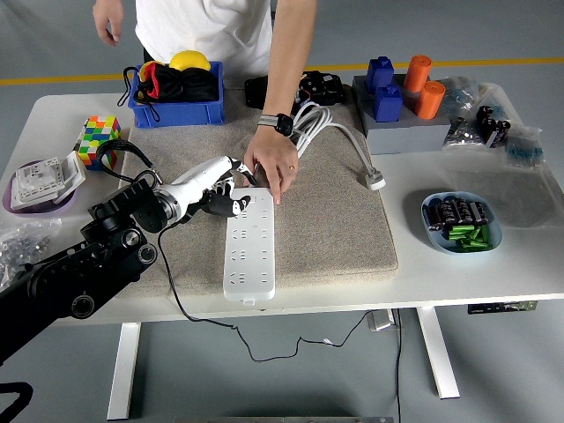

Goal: Pull the plug out,throw it away,press the button

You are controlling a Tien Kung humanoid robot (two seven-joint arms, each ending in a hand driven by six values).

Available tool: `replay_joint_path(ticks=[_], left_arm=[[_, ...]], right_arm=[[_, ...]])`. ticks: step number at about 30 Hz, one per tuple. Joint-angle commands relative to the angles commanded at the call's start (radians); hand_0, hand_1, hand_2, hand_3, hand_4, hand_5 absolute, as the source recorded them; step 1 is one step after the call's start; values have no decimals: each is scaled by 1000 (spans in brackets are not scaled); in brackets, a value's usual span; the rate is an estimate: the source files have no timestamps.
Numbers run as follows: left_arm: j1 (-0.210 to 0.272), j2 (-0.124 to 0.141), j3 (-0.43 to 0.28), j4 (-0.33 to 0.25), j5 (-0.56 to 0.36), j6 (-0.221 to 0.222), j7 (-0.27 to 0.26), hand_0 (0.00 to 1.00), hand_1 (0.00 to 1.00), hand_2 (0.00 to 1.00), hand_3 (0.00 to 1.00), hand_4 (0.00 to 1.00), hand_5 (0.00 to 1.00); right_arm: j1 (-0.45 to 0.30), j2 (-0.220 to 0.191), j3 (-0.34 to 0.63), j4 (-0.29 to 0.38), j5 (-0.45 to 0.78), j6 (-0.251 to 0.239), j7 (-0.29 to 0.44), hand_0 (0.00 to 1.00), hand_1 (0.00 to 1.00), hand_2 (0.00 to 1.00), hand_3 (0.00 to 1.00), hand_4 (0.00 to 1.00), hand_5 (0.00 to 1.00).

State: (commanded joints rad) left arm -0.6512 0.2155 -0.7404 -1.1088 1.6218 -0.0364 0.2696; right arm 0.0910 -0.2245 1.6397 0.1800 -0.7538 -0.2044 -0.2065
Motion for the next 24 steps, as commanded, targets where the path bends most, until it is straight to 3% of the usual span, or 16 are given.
replay_joint_path(ticks=[6,13,24], left_arm=[[-40,-23,39,33,-7,-30,58,26,32,42,628,268,2],[-68,-46,57,107,2,-32,65,29,29,40,634,236,2],[-82,-58,98,153,-18,-36,71,31,29,40,647,228,2]], right_arm=[[4,-3,-5,0,0,-1,-1,745,680,648,612,660,475],[4,-6,-7,0,0,-1,-3,745,680,648,612,660,475],[2,-7,-12,0,-1,-2,0,745,680,645,612,660,475]])
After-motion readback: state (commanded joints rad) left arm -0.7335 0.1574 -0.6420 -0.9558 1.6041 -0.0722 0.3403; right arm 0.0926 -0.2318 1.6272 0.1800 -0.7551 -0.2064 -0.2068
